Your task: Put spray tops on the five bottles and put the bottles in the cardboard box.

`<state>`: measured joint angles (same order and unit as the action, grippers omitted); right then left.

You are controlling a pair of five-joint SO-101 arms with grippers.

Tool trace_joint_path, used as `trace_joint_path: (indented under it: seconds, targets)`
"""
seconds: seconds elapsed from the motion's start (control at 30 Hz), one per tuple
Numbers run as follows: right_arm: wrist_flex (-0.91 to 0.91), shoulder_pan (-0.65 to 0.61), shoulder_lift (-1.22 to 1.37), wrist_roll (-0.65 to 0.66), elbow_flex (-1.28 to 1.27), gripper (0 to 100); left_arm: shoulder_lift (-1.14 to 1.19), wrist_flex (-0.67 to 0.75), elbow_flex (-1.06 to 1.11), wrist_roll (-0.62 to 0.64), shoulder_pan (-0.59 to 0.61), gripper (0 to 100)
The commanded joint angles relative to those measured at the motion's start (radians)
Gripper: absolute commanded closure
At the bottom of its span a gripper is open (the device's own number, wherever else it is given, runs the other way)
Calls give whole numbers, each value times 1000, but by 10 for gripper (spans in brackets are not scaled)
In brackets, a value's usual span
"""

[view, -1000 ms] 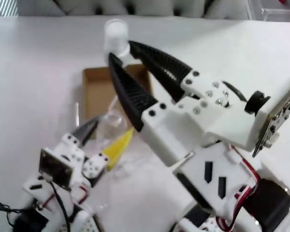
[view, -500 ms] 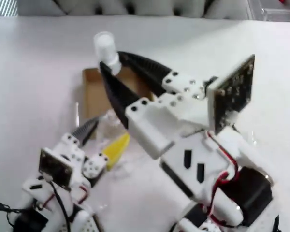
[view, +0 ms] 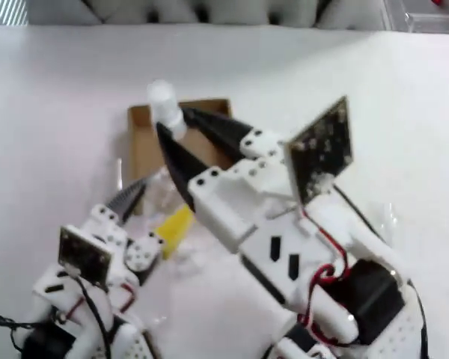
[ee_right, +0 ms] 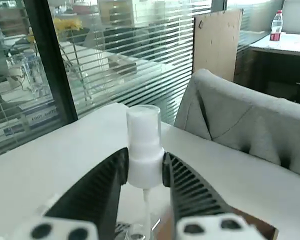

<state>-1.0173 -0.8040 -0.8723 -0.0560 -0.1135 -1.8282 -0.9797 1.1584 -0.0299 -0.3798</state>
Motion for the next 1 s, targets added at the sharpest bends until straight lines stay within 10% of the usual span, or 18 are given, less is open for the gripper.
trace_joint_path:
  seconds: [0.0, 0.47, 0.97]
  targets:
    - [2, -22, -38, 8, -68, 980, -7, 31, -6, -2, 7, 932]
    - [-2, -54, -65, 12, -101, 793, -7, 31, -6, -2, 12, 932]
    - [27, -47, -42, 72, 40, 950, -7, 29, -5, -2, 12, 932]
